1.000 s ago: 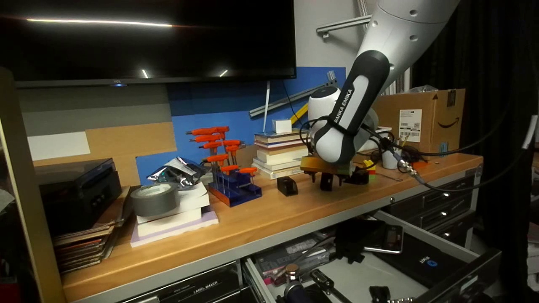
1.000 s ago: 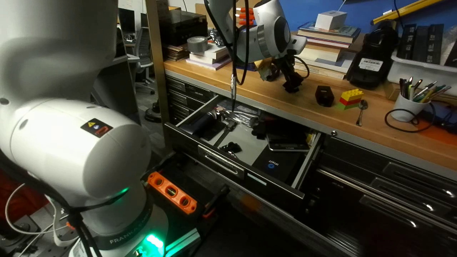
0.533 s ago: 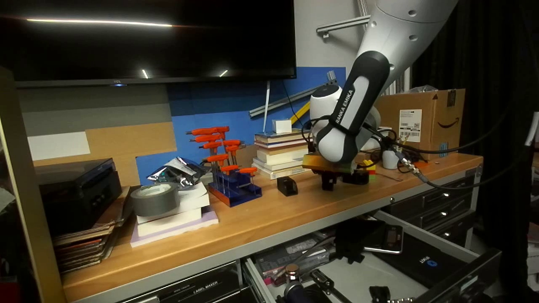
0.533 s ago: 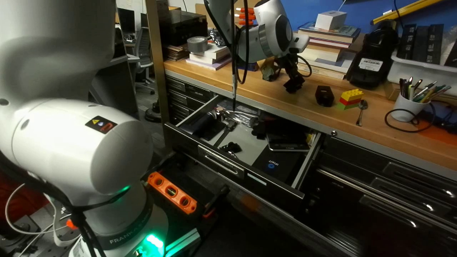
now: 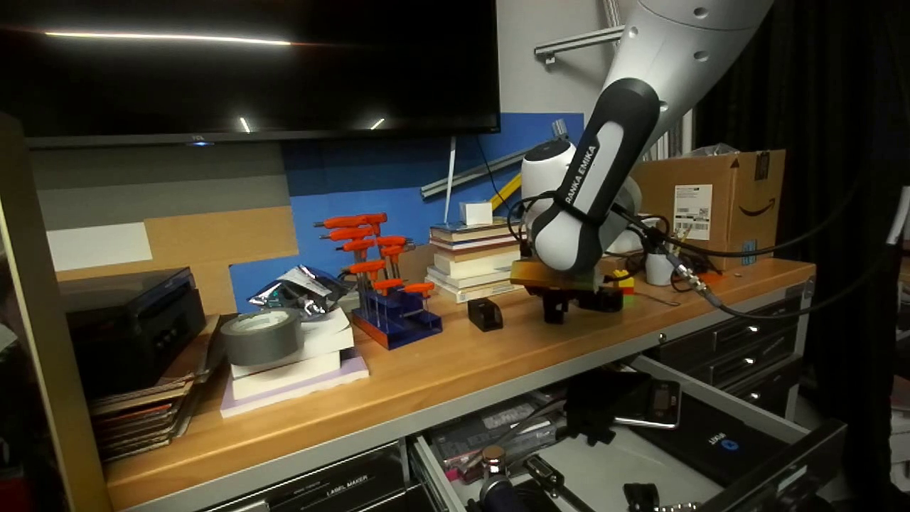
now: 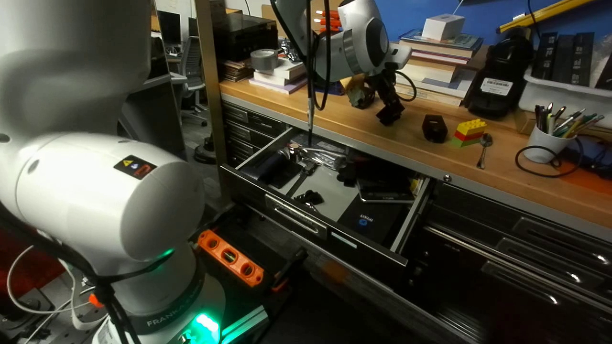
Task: Put the black objects in the drawer and close it
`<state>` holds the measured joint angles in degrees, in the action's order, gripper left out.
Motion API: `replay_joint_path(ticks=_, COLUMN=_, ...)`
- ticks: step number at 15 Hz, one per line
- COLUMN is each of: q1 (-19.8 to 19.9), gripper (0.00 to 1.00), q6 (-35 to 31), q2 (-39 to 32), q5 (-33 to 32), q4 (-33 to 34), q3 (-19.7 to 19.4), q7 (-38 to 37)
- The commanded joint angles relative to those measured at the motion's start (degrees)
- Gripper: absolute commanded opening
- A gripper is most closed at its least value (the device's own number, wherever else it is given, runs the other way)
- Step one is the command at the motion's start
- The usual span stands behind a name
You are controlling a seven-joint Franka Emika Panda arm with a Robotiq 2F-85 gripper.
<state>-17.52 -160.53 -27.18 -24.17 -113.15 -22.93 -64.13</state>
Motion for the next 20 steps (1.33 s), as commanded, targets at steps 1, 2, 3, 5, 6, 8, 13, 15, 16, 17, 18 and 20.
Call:
replay_joint_path(ticks=1, q1=5.2, gripper=0.14, q6=4.3, q2=8.0, q5=4.4, q4=-7.0, q3=7.0, q7=10.0)
replay_joint_path(ticks=2, q1=6.4, gripper=0.14, q6=5.9, q2=10.0, q5=5.7, q4=-8.6, q3=8.3, q7=12.5)
replay_joint_path(ticks=3, q1=7.6, gripper=0.14, q6=7.8, q2=12.0, q5=7.4, q4=-10.2, q3=9.7, q7=15.1)
replay_joint_path(ticks=5, q1=10.1, gripper=0.14, q6=12.2, q2=16.6, q5=11.1, q4=-14.3, q3=12.5, q7=20.9)
replay_joint_path(ticks=6, q1=11.6, gripper=0.14, q6=14.7, q2=19.0, q5=13.8, q4=-16.7, q3=14.1, q7=24.8)
replay_joint_path(ticks=8, q1=13.8, gripper=0.14, q6=18.6, q2=23.0, q5=19.5, q4=-21.1, q3=16.4, q7=32.2)
replay_joint_path(ticks=13, q1=16.7, gripper=0.14, q6=23.9, q2=25.8, q5=33.4, q4=-29.2, q3=19.2, q7=51.0)
replay_joint_path(ticks=15, q1=17.3, gripper=0.14, q6=22.7, q2=23.6, q5=37.0, q4=-30.6, q3=19.5, q7=57.1)
replay_joint_path(ticks=16, q1=17.5, gripper=0.14, q6=22.6, q2=22.3, q5=38.1, q4=-30.9, q3=19.7, q7=59.4)
replay_joint_path(ticks=17, q1=17.7, gripper=0.14, q6=22.9, q2=20.5, q5=39.4, q4=-30.5, q3=20.0, q7=61.5)
replay_joint_path(ticks=18, q1=17.8, gripper=0.14, q6=23.0, q2=19.0, q5=40.2, q4=-30.2, q3=20.3, q7=63.2)
replay_joint_path(ticks=20, q1=17.9, gripper=0.14, q6=23.1, q2=15.5, q5=41.7, q4=-29.2, q3=21.4, q7=66.1)
